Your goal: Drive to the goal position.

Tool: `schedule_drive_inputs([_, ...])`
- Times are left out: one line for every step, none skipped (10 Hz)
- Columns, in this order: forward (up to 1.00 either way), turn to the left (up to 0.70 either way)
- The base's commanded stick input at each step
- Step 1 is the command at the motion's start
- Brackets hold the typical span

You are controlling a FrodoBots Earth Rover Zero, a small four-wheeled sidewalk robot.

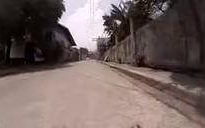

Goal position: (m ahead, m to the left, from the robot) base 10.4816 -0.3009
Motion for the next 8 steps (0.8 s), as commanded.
schedule_drive_inputs([1.0, 0.0])
schedule_drive_inputs([1.0, 0.0])
schedule_drive_inputs([1.0, 0.0])
schedule_drive_inputs([1.0, 0.0])
schedule_drive_inputs([1.0, 0.0])
schedule_drive_inputs([1.0, 0.0])
schedule_drive_inputs([1.0, 0.0])
schedule_drive_inputs([1.0, 0.0])
